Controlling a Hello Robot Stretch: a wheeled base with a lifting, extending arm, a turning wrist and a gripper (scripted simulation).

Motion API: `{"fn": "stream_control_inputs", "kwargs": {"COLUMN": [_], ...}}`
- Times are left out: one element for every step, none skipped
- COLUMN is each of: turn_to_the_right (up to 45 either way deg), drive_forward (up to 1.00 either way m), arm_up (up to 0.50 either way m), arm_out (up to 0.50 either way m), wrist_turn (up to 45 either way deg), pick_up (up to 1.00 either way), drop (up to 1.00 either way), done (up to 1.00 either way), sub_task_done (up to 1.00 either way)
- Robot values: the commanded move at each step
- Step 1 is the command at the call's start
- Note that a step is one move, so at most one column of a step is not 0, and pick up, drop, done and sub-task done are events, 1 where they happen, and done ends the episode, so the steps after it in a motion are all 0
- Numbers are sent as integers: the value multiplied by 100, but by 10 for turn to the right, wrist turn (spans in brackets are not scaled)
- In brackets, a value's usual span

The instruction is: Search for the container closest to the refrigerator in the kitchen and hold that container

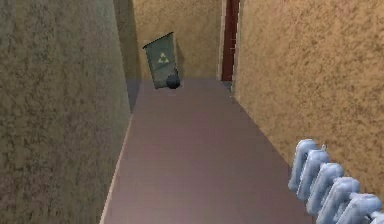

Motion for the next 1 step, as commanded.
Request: {"fn": "stream_control_inputs", "kwargs": {"turn_to_the_right": [0], "drive_forward": [100], "arm_up": [0], "arm_out": [0], "wrist_turn": [0], "pick_up": [0], "drop": [0], "done": [0], "sub_task_done": [0]}}
